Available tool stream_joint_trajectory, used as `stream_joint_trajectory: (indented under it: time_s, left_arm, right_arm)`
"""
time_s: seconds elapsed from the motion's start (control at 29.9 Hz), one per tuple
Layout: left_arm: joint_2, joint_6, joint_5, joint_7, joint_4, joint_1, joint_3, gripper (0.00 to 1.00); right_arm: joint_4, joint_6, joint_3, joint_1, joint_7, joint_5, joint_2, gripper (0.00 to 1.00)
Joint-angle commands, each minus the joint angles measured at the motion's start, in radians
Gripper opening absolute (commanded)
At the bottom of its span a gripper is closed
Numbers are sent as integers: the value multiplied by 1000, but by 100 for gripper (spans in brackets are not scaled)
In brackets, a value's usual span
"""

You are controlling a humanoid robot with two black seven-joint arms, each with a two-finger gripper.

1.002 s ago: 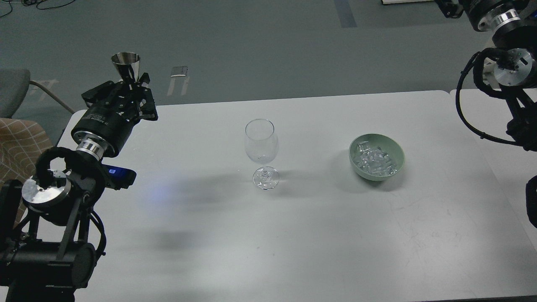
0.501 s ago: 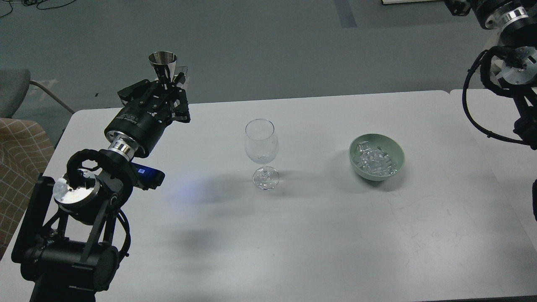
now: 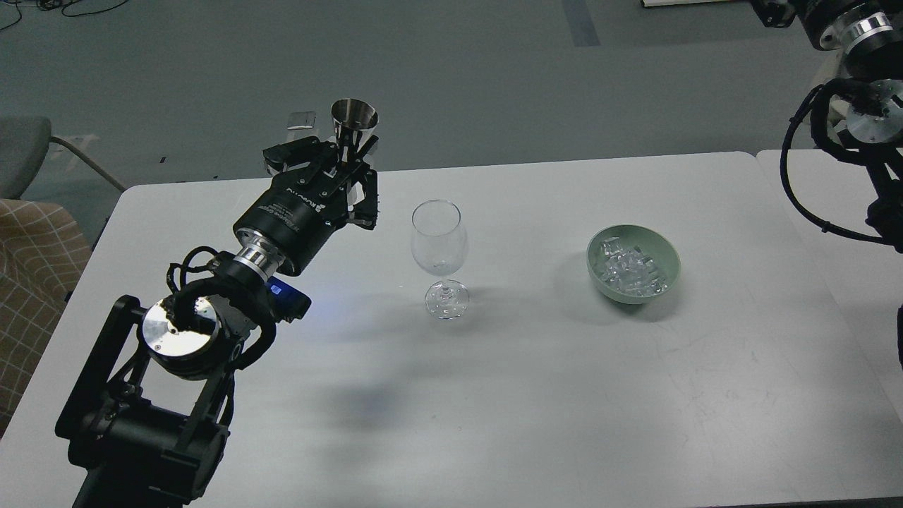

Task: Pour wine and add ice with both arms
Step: 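Lift the jigger with the left gripper and carry it toward the wine glass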

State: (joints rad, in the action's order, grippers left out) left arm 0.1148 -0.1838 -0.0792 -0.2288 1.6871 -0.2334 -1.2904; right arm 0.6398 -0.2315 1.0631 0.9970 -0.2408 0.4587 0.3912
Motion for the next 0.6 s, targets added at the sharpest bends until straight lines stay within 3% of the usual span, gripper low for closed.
stream_joint_trajectory:
  time_s: [0.0,0.27,0.57]
  left_arm:
    - [-1,3,9,-6,-9,-1,2,0]
    - [2,9,111,-17,-104,-30,6,0]
    - [12,33,216,-21,-109,-60,45,0]
  right_arm:
    - [0,1,1,2,0,0,0,100]
    - [3,0,0,0,0,0,11,100]
    - [6,0,1,0,0,-2,11,100]
